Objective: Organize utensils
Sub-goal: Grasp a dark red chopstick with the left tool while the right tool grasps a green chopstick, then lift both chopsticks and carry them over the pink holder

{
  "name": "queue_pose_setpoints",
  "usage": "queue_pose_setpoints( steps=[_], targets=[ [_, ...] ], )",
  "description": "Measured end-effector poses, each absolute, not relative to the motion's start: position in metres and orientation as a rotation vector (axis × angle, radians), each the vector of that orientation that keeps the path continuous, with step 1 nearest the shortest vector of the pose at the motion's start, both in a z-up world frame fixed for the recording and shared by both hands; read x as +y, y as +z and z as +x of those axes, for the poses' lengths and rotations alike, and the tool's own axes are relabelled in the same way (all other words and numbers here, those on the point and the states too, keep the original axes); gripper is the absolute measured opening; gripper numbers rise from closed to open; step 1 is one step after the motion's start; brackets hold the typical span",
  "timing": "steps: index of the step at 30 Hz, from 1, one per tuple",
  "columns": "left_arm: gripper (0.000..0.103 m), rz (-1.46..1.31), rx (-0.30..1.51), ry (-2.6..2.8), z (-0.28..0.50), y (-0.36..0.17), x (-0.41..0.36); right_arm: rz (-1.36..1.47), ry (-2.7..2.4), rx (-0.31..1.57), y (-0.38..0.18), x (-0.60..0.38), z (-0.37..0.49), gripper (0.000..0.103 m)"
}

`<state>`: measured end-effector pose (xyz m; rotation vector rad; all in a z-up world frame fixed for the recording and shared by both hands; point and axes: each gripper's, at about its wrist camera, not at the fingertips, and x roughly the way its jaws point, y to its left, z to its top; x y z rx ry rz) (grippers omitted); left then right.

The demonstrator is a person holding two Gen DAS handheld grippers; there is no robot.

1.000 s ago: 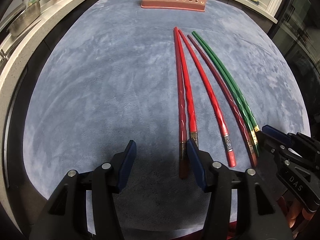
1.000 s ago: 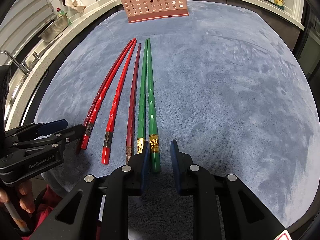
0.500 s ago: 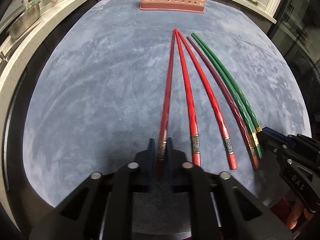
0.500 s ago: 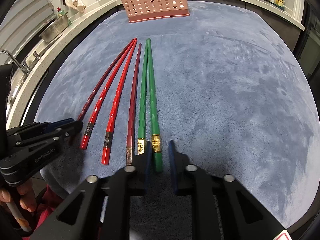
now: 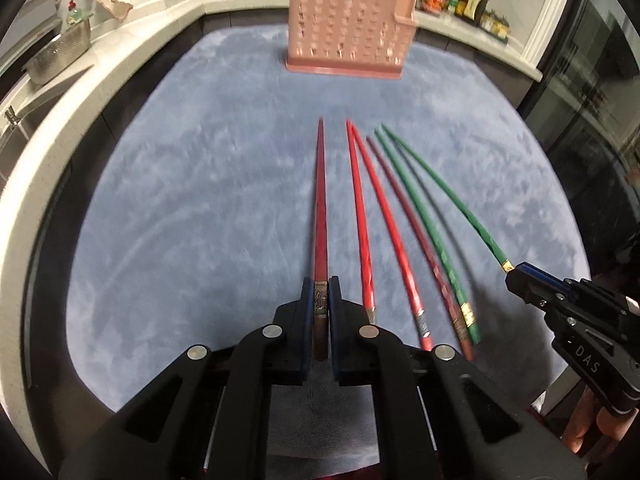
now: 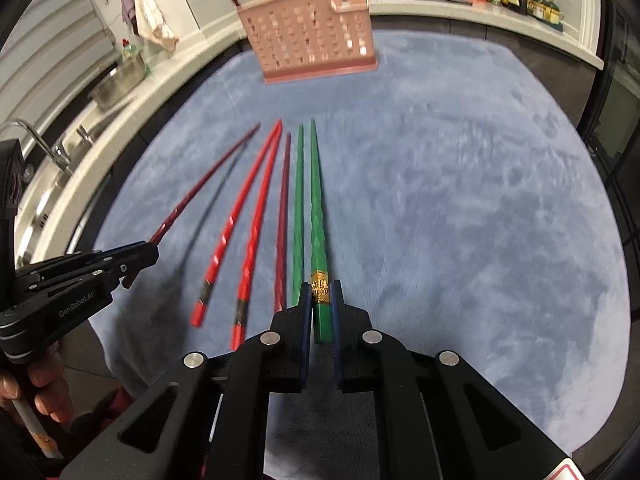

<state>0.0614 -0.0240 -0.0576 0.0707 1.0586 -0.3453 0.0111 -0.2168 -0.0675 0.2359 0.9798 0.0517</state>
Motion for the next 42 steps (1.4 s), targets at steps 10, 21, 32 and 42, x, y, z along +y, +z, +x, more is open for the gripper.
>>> queue_pose_setpoints(
  steps=[10,21,32,42],
  targets=[
    [0.007,0.018,0.911,-0.333,0.089,0.013,-0.013,0.262,0.042,0.810,0.009,-0.238,0.027,0.008],
    [0.007,0.011,0.744,-0.309,0.144,0.087,-0.012,0.263,0.033,0.670,0.080,-0.261,0.067,0.007],
    [0.007,-0.011,0.593,-0.344,0.200,0.165,-0.028,0.292,0.054,0.522,0.140,-0.276,0.120,0.007],
    [0.007,-0.039,0.468,-0.343,0.268,0.220,-0.050,0.339,0.065,0.334,0.203,-0.290,0.197,0.007]
  ],
)
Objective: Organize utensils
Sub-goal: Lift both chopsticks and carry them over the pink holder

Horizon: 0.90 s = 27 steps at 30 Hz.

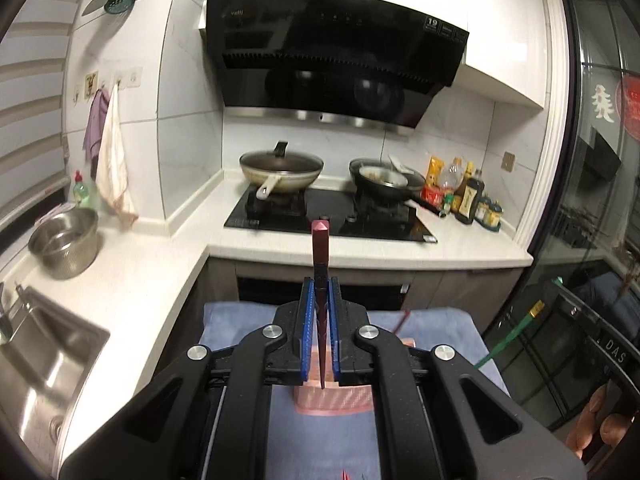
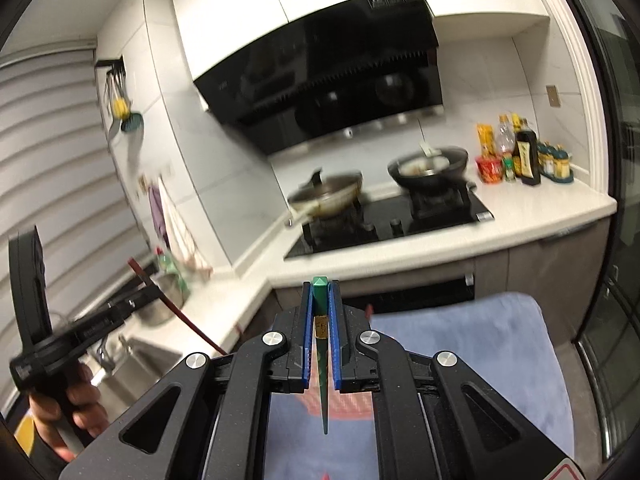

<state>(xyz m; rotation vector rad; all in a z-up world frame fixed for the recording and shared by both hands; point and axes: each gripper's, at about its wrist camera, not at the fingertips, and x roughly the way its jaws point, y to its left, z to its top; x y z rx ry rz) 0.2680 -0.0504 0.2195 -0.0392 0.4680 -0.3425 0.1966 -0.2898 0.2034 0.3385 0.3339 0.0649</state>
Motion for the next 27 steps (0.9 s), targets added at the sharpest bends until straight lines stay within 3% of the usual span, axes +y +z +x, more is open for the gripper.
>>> queue_pose_setpoints(
  steps=[12,27],
  targets=[
    [0.007,-0.050,0.540,-0.324,0.333,0.175,-0.073,0.355,0.028,0.413,0.165,-0.290,0.293,0.007],
    [0.008,-0.066,0.630,-0.280,0.355,0.125,-0.071,0.394,0.014,0.543,0.103,-0.295,0.318,0.010]
  ],
)
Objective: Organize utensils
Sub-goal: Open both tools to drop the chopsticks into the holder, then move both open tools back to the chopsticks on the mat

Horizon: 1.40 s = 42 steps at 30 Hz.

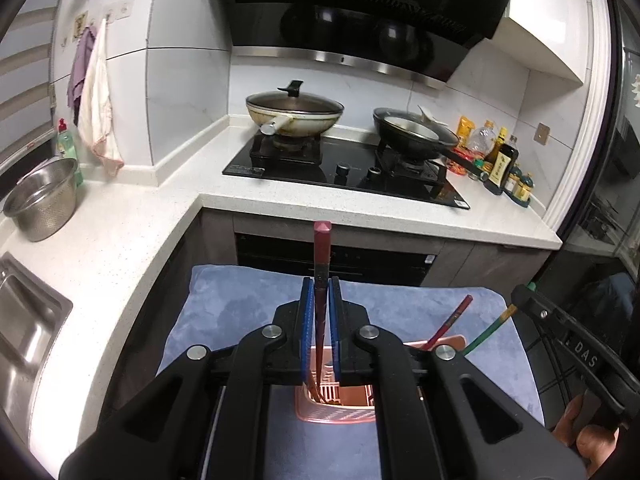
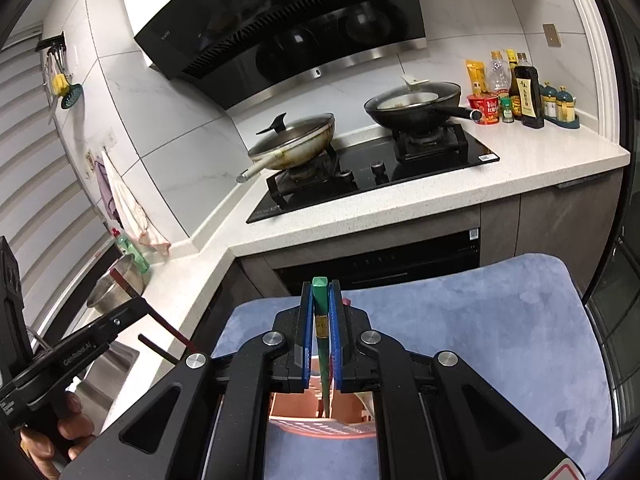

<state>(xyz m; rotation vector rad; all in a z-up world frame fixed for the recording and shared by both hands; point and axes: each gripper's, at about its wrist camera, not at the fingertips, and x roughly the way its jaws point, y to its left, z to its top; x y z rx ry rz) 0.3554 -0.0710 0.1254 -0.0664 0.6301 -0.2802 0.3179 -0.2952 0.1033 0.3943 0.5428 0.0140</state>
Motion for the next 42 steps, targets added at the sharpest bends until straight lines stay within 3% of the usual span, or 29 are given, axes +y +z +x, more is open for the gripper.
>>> queue_pose_setpoints(
  steps=[1,2,4,5,7,18,23,42],
  targets=[
    [0.015,-0.069,0.627,-0.276,0.355,0.125,-0.071,0.390,0.011,0.540,0.104,-0.295,0.316,0.013],
    [0.028,-0.074,0.627,-0.269,0.355,0.126,-0.070,0.389,0.013,0.539,0.104,-0.294,0.315,0.014],
    [0.041,-0.082,0.617,-0.254,0.352,0.128,-0.069,0.387,0.011,0.537,0.105,-0.294,0.313,0.016],
    [0.043,-0.081,0.612,-0.248,0.351,0.129,-0.069,0.387,0.011,0.534,0.107,-0.294,0.311,0.018],
    [0.043,-0.074,0.604,-0.243,0.348,0.132,-0.067,0.383,0.006,0.524,0.110,-0.294,0.307,0.024],
    [0.044,-0.039,0.597,-0.222,0.311,0.139,-0.058,0.312,0.024,0.511,0.123,-0.276,0.257,0.034],
    [0.049,-0.009,0.602,-0.214,0.281,0.133,-0.052,0.290,0.043,0.553,0.113,-0.267,0.222,0.036],
    [0.057,0.074,0.859,-0.236,0.137,0.009,-0.028,0.126,0.050,0.862,-0.023,-0.216,0.058,0.039]
  ],
)
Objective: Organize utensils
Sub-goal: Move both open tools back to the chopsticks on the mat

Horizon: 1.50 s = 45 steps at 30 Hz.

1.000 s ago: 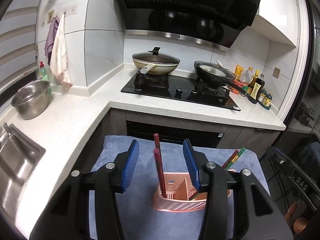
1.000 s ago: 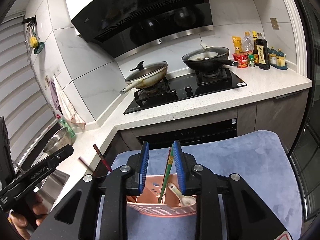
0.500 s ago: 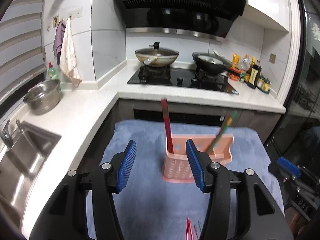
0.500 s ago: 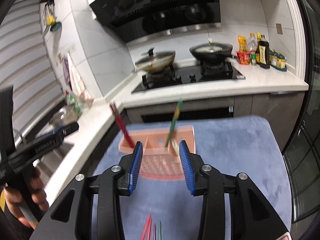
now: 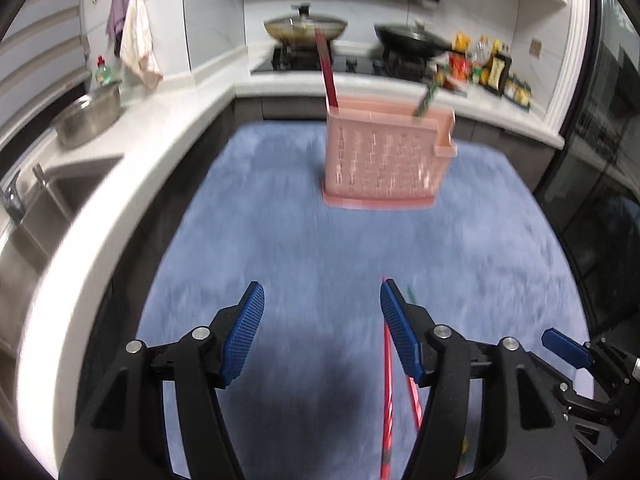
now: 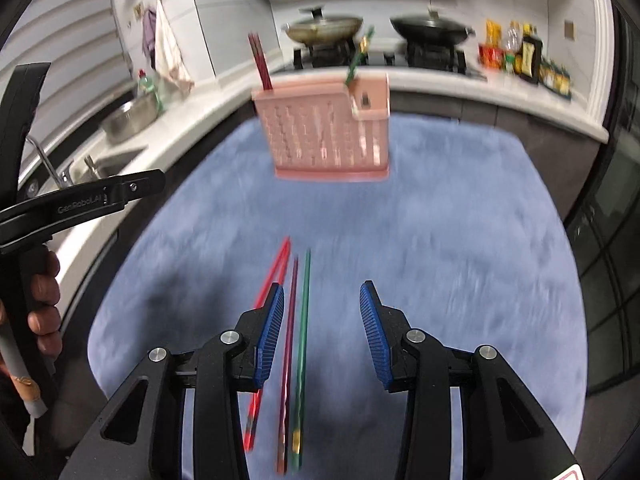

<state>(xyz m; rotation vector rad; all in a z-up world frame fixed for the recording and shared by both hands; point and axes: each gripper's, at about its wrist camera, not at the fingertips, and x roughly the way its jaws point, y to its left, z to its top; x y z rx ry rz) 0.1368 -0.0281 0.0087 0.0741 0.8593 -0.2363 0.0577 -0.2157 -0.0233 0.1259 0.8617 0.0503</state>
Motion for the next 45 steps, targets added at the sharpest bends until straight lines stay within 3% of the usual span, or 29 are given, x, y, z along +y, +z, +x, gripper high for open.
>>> queue_pose_setpoints(
  steps=[17,27,45],
  targets=[
    [0.057,0.080,1.031,-0.241,0.076,-0.064,-0.019,0.107,0.057,1.030,-0.092,-0.195,0.011,0.039],
    [0.057,0.085,1.062,-0.269,0.065,-0.076,-0.024,0.107,0.074,1.068,-0.103,-0.190,0.011,0.019],
    [0.057,0.110,1.099,-0.329,0.056,-0.087,-0.036,0.122,0.080,1.109,-0.114,-0.190,0.014,0.015]
  ],
)
